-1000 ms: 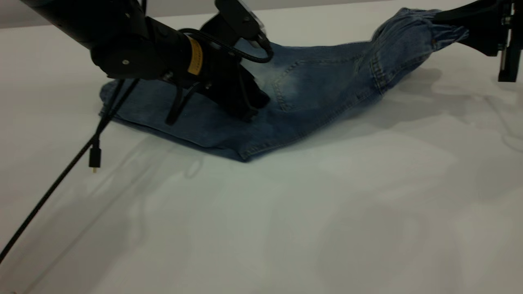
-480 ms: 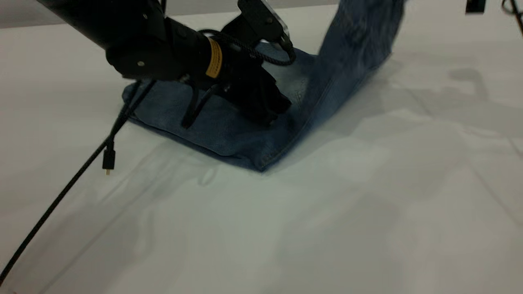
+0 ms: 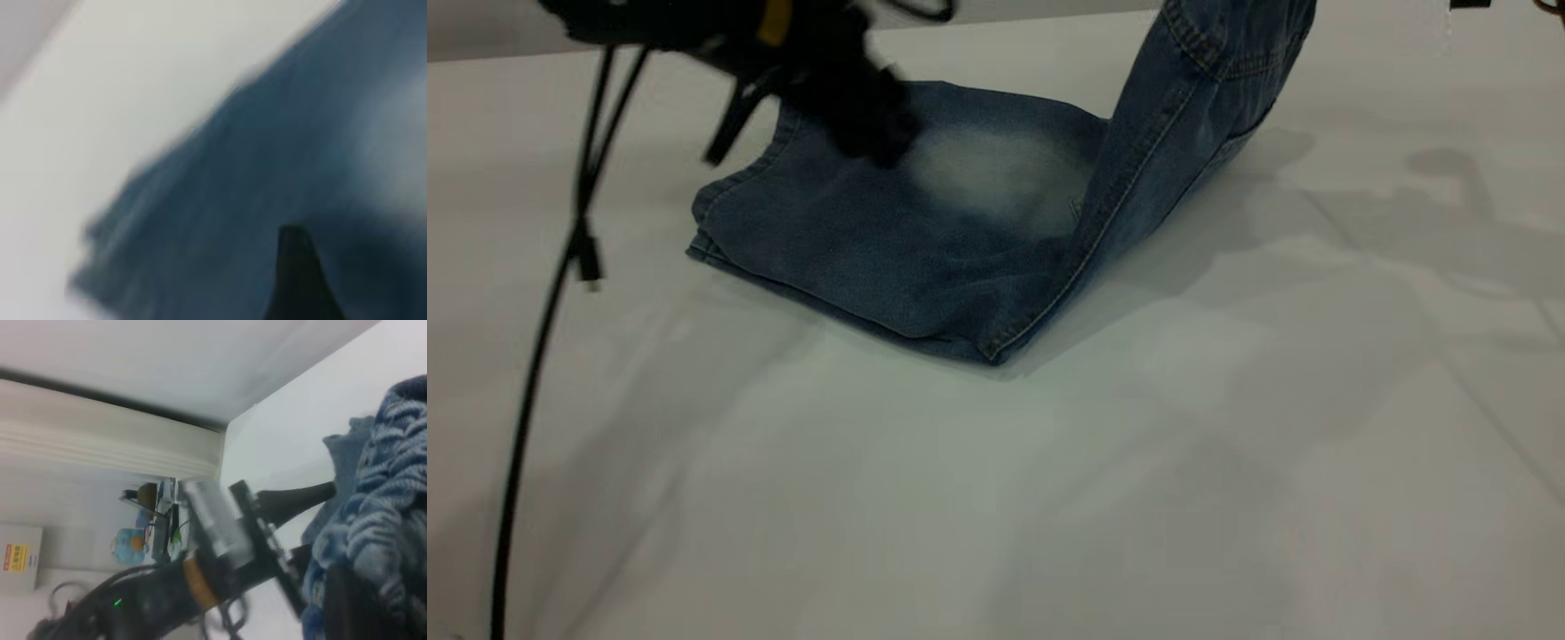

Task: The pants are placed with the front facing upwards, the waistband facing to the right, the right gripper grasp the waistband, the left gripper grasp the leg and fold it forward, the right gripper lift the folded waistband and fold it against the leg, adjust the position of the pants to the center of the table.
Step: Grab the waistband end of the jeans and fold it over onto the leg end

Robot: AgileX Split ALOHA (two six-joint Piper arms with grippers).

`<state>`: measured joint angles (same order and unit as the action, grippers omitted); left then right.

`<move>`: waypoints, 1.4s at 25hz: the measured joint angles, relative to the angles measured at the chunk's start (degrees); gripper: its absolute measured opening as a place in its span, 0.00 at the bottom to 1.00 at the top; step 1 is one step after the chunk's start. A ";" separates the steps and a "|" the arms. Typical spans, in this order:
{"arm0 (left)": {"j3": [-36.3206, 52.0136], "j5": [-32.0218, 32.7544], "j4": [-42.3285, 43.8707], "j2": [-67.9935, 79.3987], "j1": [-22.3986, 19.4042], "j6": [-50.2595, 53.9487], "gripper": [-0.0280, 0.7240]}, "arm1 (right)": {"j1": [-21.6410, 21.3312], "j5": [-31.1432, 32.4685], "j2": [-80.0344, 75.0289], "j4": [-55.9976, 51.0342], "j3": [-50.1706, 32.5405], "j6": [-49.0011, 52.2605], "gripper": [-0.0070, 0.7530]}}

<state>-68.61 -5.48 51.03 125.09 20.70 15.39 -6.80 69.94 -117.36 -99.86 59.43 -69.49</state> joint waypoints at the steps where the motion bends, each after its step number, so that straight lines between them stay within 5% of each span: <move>1: 0.01 0.96 0.00 0.53 -0.78 0.00 0.57 | 0.67 0.01 0.27 0.06 0.30 0.00 0.06; 15: 0.14 -5.92 0.05 3.90 2.01 1.24 0.57 | 13.23 0.24 0.28 0.12 14.42 3.21 0.06; 20: 0.20 -4.41 0.12 2.45 1.57 1.73 0.57 | 13.68 -0.07 0.28 0.05 15.30 3.23 0.06; 27: 0.20 -2.80 0.01 -6.62 -3.99 1.68 0.55 | 15.22 -2.22 0.22 -0.07 15.30 2.79 0.06; 35: 0.20 0.01 0.01 -22.02 -12.68 1.68 0.55 | 22.66 -13.56 -0.07 -0.26 15.36 0.14 0.06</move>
<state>-68.41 -5.47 51.04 103.06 8.02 17.07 15.85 56.38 -117.44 -100.12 74.78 -69.35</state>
